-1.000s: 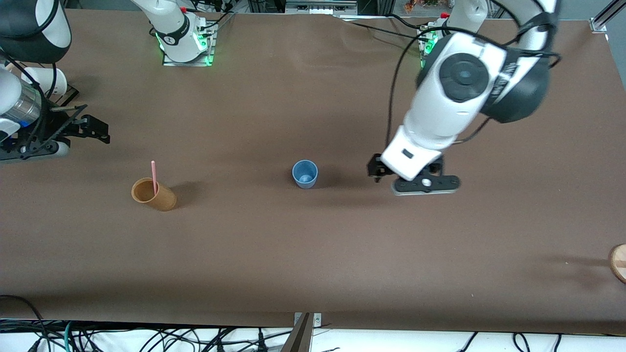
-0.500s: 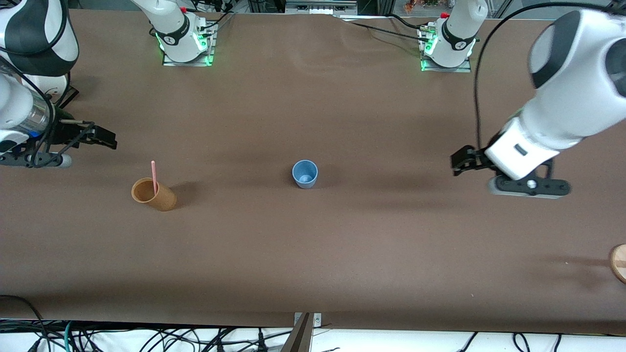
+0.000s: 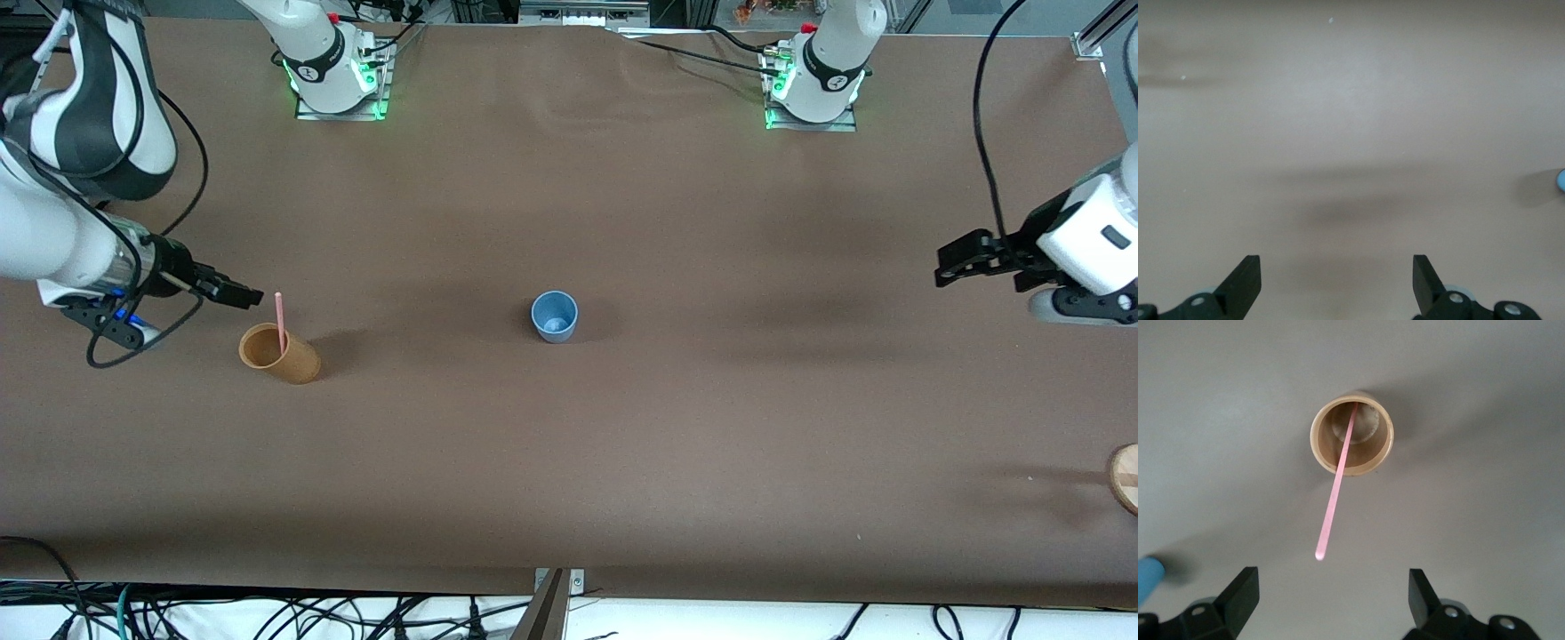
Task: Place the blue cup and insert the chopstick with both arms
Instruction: 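Return the left gripper to rest while the right gripper reaches the chopstick, then grasp the pink chopstick with the right gripper and pull it out, then carry the chopstick over the blue cup and lower it inside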
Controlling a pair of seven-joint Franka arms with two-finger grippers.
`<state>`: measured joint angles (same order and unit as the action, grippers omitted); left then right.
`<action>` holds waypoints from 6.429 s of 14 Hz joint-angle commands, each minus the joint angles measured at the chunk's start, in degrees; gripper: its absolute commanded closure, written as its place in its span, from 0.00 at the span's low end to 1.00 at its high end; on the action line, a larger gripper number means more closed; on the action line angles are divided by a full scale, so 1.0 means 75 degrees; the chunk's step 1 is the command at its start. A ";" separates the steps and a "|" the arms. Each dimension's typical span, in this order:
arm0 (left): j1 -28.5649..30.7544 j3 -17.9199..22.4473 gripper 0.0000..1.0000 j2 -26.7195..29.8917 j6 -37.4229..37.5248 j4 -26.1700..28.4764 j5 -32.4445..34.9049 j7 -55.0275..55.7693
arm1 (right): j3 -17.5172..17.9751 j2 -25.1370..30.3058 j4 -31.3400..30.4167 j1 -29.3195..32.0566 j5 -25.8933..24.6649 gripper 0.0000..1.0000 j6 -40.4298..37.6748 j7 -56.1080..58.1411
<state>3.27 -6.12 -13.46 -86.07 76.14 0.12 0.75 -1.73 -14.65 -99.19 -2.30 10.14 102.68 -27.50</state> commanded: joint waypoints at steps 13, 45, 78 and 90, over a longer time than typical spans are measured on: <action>-0.0329 0.0709 0.00 0.1948 -0.0642 0.2856 -0.0415 -0.0276 | -0.0051 -0.1480 0.0347 0.0377 0.1729 0.50 0.0289 -0.1524; -0.1034 0.1344 0.00 0.1162 -0.0595 0.2035 -0.0579 0.0076 | -0.0051 -0.1434 0.3227 0.0565 0.1753 1.00 -0.3961 -0.1454; -0.1046 0.1344 0.00 0.1139 -0.0630 0.2023 -0.0579 0.0040 | 0.0617 -0.2559 0.2738 -0.3372 0.5022 1.00 0.0407 -0.6399; -0.1046 0.1344 0.00 0.1068 -0.0641 0.1965 -0.0567 0.0029 | 0.0605 -0.2911 0.2761 -0.3303 0.4648 0.00 0.0876 -0.5930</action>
<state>-4.48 3.66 -4.42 -91.18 92.70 -2.90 1.38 2.63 -36.94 -78.58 -27.28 45.93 109.14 -72.07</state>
